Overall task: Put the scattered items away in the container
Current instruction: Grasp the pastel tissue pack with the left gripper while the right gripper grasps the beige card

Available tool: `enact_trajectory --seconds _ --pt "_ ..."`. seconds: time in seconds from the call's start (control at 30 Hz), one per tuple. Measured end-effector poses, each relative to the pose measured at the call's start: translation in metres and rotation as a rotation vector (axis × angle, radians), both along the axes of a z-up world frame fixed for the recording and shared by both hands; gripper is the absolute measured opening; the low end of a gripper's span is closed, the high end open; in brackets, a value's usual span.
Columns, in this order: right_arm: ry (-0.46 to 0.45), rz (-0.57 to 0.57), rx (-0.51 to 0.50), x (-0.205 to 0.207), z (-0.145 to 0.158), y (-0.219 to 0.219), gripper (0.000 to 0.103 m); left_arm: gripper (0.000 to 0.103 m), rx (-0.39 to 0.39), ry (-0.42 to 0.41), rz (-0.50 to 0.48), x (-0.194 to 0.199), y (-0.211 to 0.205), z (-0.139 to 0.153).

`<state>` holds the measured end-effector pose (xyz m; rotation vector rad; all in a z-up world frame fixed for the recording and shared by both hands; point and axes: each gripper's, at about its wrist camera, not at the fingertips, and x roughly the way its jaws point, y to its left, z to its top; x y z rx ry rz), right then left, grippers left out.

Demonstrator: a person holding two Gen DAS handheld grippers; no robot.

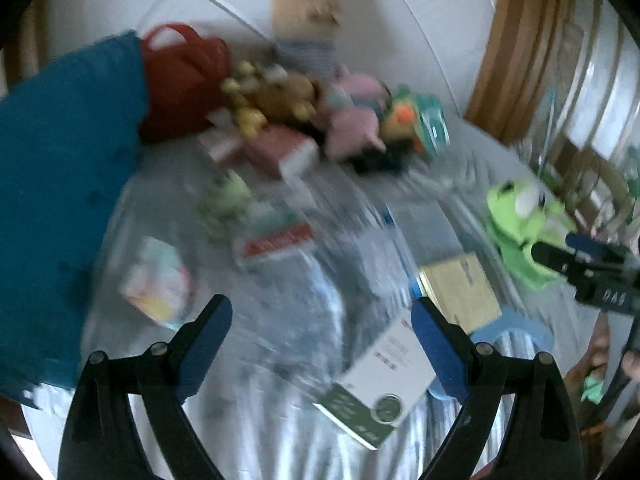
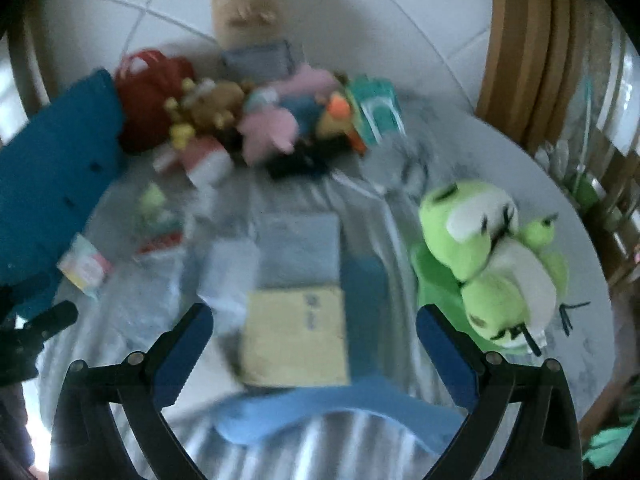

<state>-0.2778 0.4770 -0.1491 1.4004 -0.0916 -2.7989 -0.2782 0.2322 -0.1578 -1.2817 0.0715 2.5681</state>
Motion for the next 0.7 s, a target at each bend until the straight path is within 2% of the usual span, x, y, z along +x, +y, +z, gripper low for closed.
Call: enact_trajectory --seconds 0.23,0.5,0.7 --pt "-0.142 0.028 -0.024 -0.010 -0.059 0.022 0.103 0.092 -0.076 -0.152 -0.025 -0.001 0.034 -0.058" --pt "-0.214 0.029 -0.071 -0.027 -0.097 0.010 0.103 0.092 -0.077 -0.192 -0.035 -0.009 0.024 -0.078" --pt "-0.242 0.014 -0.092 -0.037 -0.109 0.004 0.103 0.092 -0.089 -0.191 0.144 -0.036 -0.027 -0.082"
